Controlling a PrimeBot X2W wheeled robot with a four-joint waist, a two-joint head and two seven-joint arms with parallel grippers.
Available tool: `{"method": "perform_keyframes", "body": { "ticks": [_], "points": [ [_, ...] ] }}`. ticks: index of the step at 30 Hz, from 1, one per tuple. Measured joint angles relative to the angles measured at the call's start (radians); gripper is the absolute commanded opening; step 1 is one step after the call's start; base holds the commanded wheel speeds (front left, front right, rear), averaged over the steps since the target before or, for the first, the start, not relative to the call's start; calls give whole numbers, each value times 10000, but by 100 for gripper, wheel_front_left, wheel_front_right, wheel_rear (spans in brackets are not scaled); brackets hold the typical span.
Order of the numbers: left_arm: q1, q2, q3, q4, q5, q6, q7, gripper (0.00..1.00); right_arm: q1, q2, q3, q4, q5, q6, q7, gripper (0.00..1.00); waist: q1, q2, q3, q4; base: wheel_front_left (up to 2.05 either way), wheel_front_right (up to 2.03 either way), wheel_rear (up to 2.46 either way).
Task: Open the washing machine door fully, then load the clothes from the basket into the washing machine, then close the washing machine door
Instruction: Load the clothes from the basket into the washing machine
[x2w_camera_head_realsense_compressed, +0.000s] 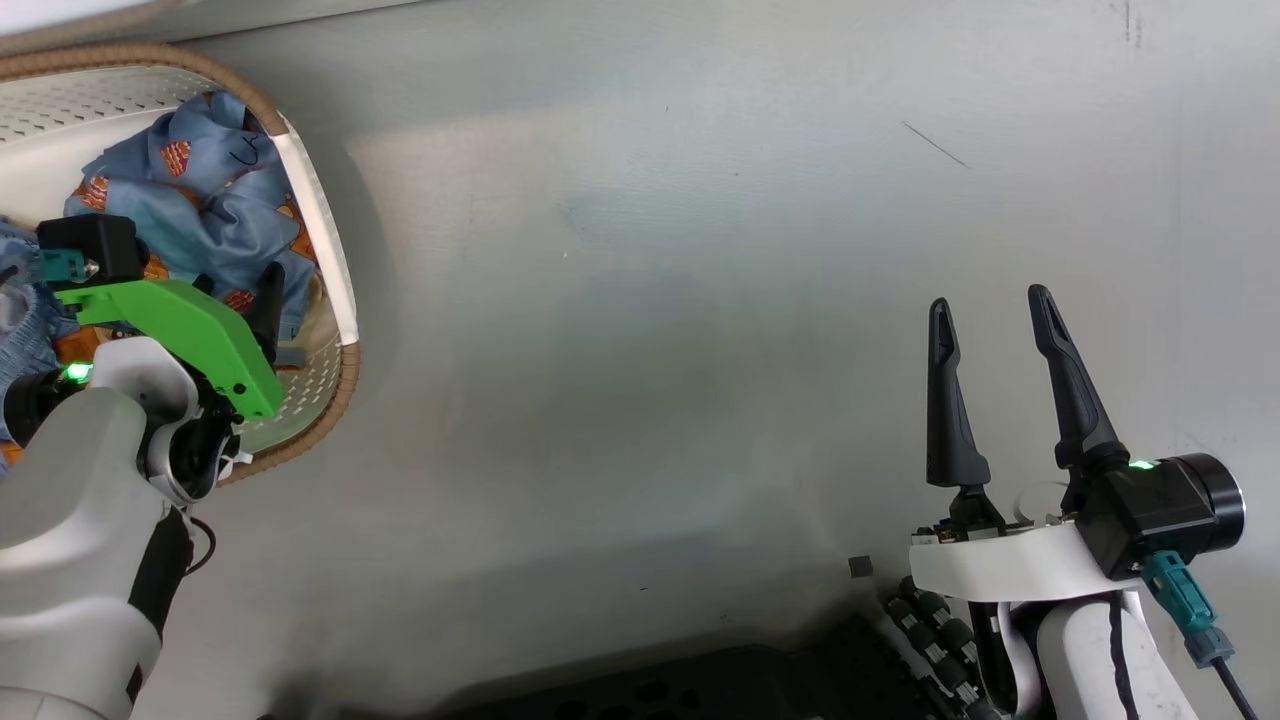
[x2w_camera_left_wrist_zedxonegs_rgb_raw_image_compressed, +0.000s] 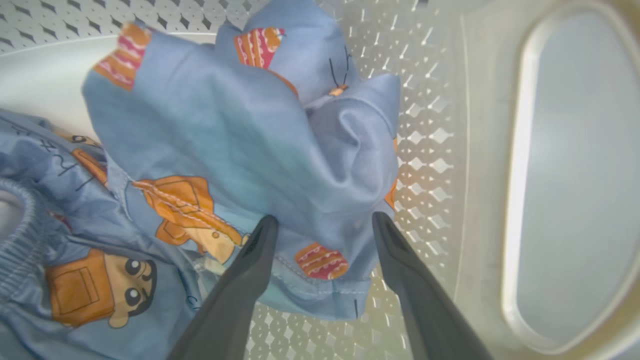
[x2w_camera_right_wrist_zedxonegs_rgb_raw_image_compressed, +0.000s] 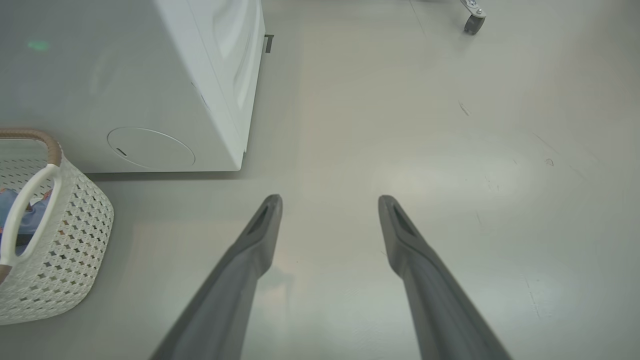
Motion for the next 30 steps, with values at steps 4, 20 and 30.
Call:
{"method": "perform_keyframes", "body": {
  "ticks": [4,20,30],
  "points": [
    [-110,-25,-182,102,2,0,-121,100,112,0,-13,-48,-15,0,0,100,0,0,-16,28,0,0,0],
    [-503,-61,-865,859,192,0,-761,0,572,6,-506,-458,-355,0,0,100,0,0,-67,102,4,4,4],
    [-722,-324,-823,997,13,-36,-1498,0,624,8,-721,-443,-410,13,0,100,0,0,-75,303,1,1,1]
  ]
}}
